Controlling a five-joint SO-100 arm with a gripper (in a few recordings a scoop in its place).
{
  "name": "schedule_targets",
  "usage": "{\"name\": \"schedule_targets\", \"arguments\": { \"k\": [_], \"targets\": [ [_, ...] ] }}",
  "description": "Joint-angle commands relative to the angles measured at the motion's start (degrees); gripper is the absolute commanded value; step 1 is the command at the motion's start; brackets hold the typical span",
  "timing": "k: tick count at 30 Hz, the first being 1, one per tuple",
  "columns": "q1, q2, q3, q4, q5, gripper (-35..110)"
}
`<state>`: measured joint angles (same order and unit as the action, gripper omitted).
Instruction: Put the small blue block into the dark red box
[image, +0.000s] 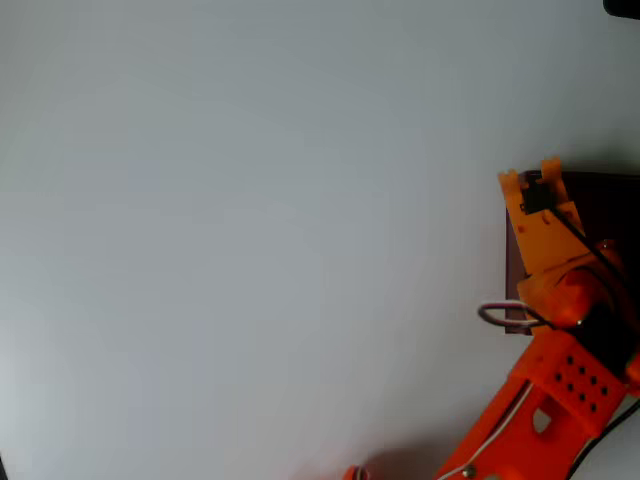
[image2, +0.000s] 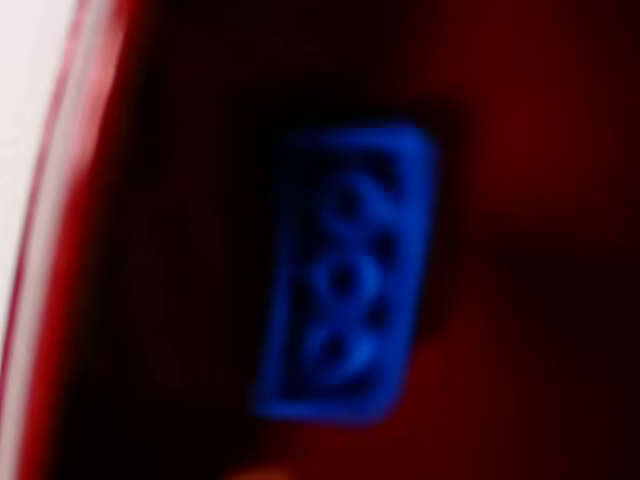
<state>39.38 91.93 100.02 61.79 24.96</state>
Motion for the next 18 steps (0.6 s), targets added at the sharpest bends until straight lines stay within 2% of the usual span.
{"name": "schedule_targets", "arguments": {
  "k": [1,5,11,18],
  "targets": [
    [1.1,1.3,-1.7,0.1,-1.1,24],
    [0.1,9.5,4.2,0.4,-2.6,23],
    [-7.3,35.3,21.5,-0.4,-6.2,24],
    [-27.3,51.6,28.8,7.7,-14.9,4]
  ]
}}
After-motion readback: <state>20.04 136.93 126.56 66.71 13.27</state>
